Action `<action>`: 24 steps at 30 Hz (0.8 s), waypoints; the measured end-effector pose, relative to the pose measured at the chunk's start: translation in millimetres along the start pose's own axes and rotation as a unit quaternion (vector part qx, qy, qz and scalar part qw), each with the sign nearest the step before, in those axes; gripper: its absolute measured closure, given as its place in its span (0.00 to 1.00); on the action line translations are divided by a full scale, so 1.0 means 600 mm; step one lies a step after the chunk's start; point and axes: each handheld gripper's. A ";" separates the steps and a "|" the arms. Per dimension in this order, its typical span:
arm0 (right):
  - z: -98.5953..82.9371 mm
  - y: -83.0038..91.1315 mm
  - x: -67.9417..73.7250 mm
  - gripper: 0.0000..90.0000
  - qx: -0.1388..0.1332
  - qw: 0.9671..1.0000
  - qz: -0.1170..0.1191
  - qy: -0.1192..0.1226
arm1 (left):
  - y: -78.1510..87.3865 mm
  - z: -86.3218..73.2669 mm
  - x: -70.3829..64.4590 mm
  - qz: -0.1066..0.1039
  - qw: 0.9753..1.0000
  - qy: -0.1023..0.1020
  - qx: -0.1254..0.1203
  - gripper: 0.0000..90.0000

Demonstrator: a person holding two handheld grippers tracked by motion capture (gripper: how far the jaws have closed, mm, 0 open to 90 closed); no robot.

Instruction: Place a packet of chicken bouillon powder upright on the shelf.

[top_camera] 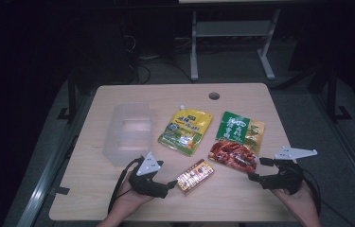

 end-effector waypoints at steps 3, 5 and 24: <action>0.000 0.001 -0.001 0.20 0.001 1.000 0.000 -0.006 | -0.001 0.000 -0.001 0.001 1.000 -0.002 0.002 0.19; 0.001 0.002 0.000 0.19 0.000 1.000 -0.002 -0.005 | -0.001 0.000 -0.001 -0.002 1.000 -0.002 0.002 0.19; 0.010 -0.005 0.007 0.17 -0.003 1.000 0.008 -0.010 | -0.002 0.001 -0.001 -0.009 1.000 -0.005 0.006 0.23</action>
Point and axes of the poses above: each handheld gripper's, and its own axes: y roughly backward along the jaws, z roughly out of its top, x roughly to its left, and after that the axes turned 6 degrees about -y, right-handed
